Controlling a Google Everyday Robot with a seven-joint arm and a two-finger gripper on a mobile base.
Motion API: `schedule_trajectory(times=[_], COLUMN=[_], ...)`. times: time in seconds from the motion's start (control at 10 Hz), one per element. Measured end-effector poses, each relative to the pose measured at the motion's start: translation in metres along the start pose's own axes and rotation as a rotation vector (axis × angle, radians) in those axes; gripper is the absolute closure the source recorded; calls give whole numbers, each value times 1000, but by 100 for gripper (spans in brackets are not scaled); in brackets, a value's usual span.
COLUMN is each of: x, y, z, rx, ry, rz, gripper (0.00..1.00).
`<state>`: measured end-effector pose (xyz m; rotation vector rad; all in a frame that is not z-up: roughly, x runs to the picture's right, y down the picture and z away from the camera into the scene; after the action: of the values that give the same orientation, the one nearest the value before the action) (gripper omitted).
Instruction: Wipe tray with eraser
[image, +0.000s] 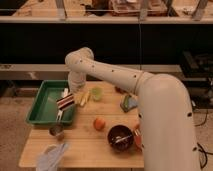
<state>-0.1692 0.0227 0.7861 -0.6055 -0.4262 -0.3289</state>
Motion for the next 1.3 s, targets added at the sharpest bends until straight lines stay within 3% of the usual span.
schedule_trajectory(times=[0.6,0.8,1.0,1.3], x=[1,-4,-31,-83], y=[0,-7,-26,-63], z=[2,11,32,70], rx=[-2,3,4,-13], ry=[-3,-49,-104,-134], rz=[-1,-19,-51,-90], gripper=[100,100,100,100])
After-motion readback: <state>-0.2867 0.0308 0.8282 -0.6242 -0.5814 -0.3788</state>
